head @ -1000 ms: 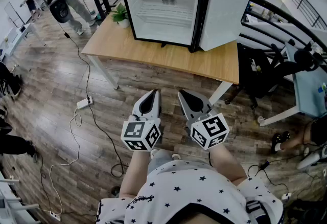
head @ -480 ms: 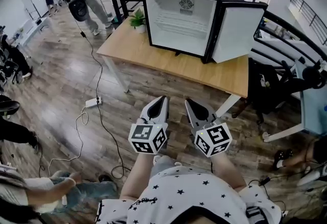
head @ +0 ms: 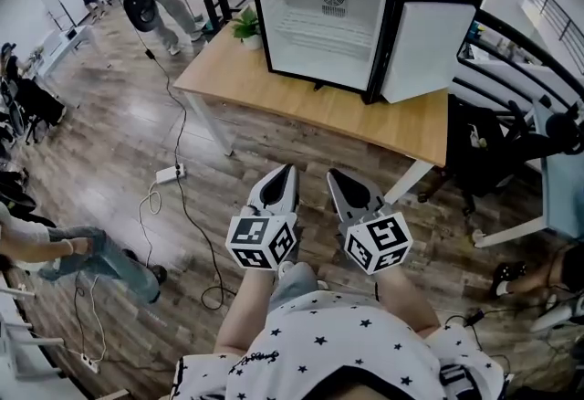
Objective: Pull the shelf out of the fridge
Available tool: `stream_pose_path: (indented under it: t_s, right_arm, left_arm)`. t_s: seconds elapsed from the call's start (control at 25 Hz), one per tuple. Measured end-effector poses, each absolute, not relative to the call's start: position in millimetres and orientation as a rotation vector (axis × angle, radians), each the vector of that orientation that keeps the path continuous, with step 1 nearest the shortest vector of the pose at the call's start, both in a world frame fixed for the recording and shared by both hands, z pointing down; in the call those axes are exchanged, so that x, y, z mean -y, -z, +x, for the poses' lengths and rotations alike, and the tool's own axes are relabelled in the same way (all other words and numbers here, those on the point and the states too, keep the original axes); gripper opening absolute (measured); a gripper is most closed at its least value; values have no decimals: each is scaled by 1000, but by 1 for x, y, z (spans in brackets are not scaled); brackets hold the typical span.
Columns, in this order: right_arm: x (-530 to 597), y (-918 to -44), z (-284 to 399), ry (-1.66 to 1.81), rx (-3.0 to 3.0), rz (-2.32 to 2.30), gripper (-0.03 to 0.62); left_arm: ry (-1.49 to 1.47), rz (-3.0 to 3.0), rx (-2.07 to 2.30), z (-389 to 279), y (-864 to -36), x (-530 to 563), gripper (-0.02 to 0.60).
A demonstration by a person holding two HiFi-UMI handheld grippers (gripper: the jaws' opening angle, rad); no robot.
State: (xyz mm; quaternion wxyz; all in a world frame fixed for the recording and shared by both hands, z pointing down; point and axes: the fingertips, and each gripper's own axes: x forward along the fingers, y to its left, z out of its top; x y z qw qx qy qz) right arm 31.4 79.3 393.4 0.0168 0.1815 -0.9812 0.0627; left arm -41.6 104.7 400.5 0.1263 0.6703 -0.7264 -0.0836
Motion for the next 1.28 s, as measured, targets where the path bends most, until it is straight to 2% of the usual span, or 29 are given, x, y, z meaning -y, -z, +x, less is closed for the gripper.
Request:
stream_pose_path:
  t_s: [0.72, 1.28]
  right_arm:
    - [-16, -405, 15, -220, 3020, 633, 21]
    - [85, -405, -45, -245, 2990, 717, 21]
  left_arm:
    - [246, 1942, 2083, -69, -412, -43, 5]
    - [191, 1982, 1999, -129, -422, 55, 5]
